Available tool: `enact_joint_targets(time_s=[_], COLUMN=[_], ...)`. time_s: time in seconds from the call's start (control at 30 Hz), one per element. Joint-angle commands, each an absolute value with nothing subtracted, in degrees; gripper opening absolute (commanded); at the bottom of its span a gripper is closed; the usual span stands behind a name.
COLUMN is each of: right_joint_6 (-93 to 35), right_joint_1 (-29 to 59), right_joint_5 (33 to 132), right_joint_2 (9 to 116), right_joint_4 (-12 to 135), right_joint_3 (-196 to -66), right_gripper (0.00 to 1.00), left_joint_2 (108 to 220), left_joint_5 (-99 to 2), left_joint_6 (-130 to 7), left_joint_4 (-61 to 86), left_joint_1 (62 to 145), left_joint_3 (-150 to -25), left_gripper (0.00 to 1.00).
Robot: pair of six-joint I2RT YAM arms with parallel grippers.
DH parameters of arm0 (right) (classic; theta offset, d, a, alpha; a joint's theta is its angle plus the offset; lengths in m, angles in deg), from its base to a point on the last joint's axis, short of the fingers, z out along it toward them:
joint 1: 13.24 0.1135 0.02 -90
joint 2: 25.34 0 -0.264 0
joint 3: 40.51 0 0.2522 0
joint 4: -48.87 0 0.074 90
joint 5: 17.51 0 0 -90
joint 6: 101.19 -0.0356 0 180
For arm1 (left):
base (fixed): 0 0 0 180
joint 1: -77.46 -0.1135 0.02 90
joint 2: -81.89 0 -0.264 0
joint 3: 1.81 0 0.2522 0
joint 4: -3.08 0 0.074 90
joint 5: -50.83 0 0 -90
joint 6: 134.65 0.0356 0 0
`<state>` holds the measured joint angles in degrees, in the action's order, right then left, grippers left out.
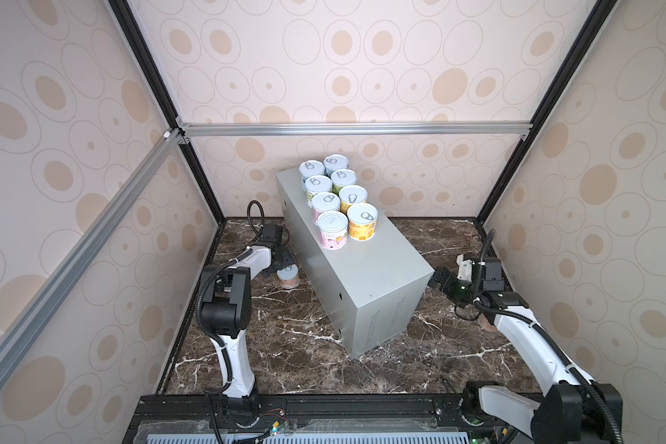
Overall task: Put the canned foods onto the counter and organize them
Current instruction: 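Lift the orange-labelled can with the left gripper off the counter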
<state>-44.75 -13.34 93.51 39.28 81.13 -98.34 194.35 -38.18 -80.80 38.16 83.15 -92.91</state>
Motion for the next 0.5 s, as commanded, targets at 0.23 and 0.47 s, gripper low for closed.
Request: enact_joint_targets(time_s=[0.23,0.47], right_joint_6=[-44.5,-44.7], right_joint_1=[-13.6,-13.6], right_joint_5=[94.4,95.2], right_joint_2=[38.2,38.7], right_joint_4=[80.5,80.0], right_joint_3=[-97.2,-97.1], right_gripper=[0.98,0.98], left_joint_2=[188.9,186.2], left_joint_5=[-31.7,-29.5], left_joint_6=[-79.9,-79.9], left_joint_4=[37.6,35.9], left_joint_1=[87.5,88.4], left_joint_3=[-85.6,-81.3], left_gripper=[0.95,0.92])
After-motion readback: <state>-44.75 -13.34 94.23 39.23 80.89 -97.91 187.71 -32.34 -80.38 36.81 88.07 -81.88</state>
